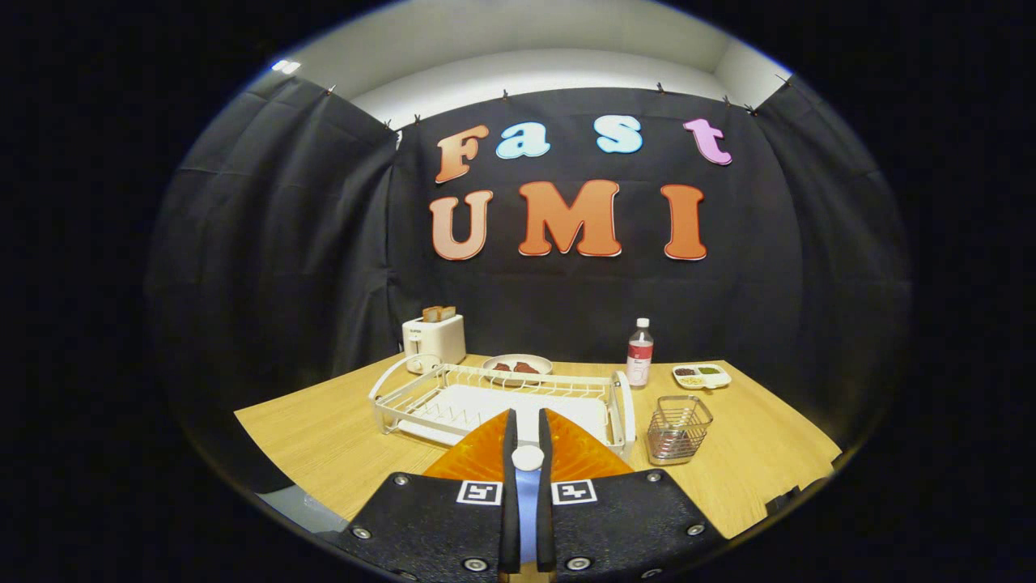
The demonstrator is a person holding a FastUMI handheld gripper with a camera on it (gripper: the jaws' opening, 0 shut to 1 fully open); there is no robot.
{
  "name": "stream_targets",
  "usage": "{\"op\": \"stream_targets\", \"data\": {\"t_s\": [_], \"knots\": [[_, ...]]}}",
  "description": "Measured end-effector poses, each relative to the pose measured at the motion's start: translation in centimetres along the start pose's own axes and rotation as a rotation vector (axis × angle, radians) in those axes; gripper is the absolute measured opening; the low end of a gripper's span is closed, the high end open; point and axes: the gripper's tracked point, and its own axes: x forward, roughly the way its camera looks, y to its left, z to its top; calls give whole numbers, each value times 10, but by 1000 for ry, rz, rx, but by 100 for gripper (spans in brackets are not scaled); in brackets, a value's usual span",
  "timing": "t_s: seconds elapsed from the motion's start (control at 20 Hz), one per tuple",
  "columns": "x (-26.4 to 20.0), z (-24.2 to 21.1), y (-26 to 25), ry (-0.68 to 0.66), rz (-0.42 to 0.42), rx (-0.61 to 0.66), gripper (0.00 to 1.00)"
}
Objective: Take the plate from the dish rack, then take the spoon from the basket and place it into the plate.
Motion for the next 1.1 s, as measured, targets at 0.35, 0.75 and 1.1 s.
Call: {"op": "stream_targets", "data": {"t_s": [0.35,0.75,1.1], "knots": [[19,-46,31,47,49,30,8],[28,-76,35,78,75,59,9],[31,-110,19,179,34,104,19]]}}
